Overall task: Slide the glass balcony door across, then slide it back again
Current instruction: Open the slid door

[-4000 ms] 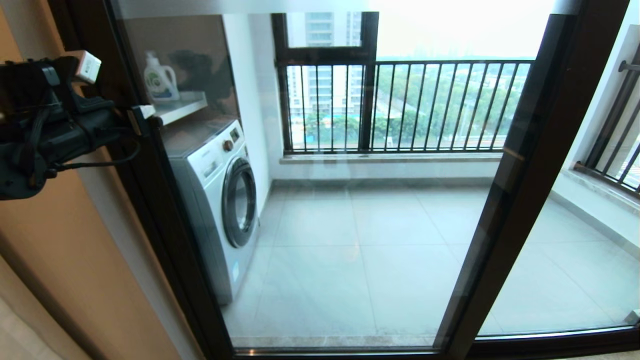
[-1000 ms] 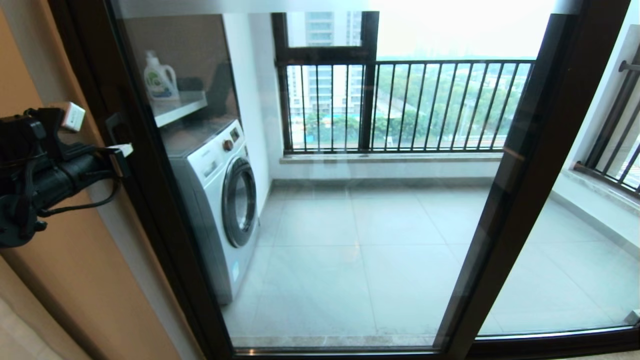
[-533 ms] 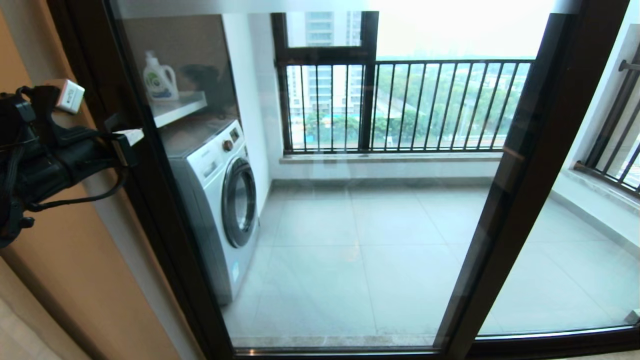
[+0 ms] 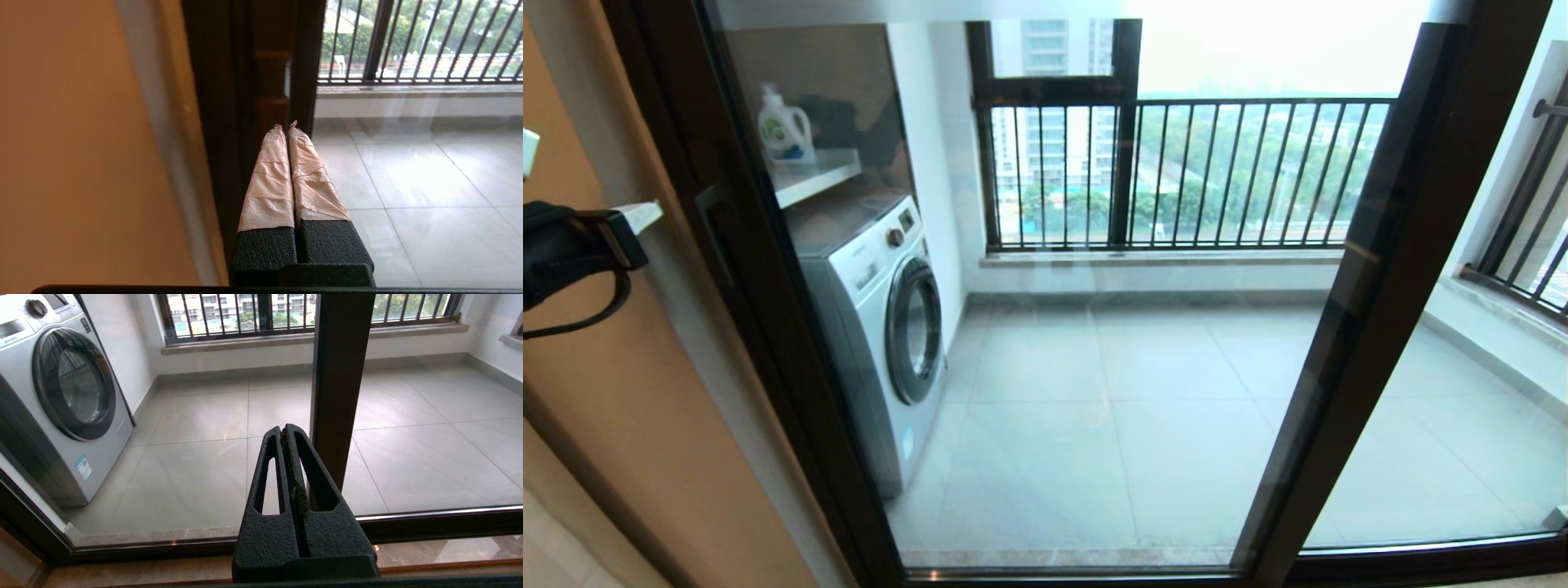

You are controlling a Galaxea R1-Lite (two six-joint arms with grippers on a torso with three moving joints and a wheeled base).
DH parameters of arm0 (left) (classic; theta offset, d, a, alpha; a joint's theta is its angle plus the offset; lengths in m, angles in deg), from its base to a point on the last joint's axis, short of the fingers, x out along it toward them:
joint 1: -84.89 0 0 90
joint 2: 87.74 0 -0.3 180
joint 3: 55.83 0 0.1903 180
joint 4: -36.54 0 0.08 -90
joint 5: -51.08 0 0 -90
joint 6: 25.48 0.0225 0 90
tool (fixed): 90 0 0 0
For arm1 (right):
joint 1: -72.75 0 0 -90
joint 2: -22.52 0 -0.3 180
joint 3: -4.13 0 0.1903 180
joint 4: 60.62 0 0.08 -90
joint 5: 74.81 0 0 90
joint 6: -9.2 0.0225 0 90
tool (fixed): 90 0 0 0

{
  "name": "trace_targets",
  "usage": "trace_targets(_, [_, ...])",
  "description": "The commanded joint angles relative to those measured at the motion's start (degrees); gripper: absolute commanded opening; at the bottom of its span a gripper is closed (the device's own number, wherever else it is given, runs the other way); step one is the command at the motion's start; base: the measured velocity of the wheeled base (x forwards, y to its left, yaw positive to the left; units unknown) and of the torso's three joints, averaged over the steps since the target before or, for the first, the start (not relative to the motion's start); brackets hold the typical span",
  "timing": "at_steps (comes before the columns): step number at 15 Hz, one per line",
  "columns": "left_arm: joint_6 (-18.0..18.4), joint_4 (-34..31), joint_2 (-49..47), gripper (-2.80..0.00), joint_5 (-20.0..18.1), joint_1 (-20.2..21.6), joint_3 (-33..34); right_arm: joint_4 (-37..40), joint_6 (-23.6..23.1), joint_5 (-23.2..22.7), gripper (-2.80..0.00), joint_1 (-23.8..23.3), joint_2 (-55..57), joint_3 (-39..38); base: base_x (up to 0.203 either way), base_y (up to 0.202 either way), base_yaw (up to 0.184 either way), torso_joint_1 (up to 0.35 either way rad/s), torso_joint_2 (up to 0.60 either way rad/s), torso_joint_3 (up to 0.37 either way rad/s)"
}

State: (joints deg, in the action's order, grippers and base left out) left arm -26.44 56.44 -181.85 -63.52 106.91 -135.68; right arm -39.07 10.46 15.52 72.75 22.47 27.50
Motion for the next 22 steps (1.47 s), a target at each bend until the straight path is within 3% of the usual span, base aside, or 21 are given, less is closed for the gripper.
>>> trace_targets(1, [-0.3, 0.3, -1.1, -2.80, -0.3, 1.5, -0.8, 0.0, 0.0, 0.0, -2.80, 0.0, 0.0, -0.7, 0.000, 0.000, 0.000, 0.000, 0.00, 0.000])
trace_targets(5, [0.0, 0.7, -5.4, -2.80, 0.2, 1.6, -1.4, 0.0, 0.0, 0.0, -2.80, 0.0, 0.0, -0.7, 0.000, 0.000, 0.000, 0.000, 0.00, 0.000])
trace_targets(10, [0.3, 0.7, -11.0, -2.80, 0.5, 1.6, -7.4, 0.0, 0.1, 0.0, -2.80, 0.0, 0.0, -0.7, 0.000, 0.000, 0.000, 0.000, 0.00, 0.000])
trace_targets(14, [3.5, 0.7, -14.9, -2.80, 0.6, 1.5, -11.1, 0.0, 0.0, 0.0, -2.80, 0.0, 0.0, -0.7, 0.000, 0.000, 0.000, 0.000, 0.00, 0.000])
trace_targets(17, [3.7, 0.6, -16.9, -2.80, 1.7, 1.4, -14.1, 0.0, 0.1, 0.0, -2.80, 0.0, 0.0, -0.7, 0.000, 0.000, 0.000, 0.000, 0.00, 0.000])
trace_targets(22, [3.8, 0.3, -17.9, -2.80, 2.4, -2.3, -15.9, 0.0, 0.0, 0.0, -2.80, 0.0, 0.0, -0.7, 0.000, 0.000, 0.000, 0.000, 0.00, 0.000])
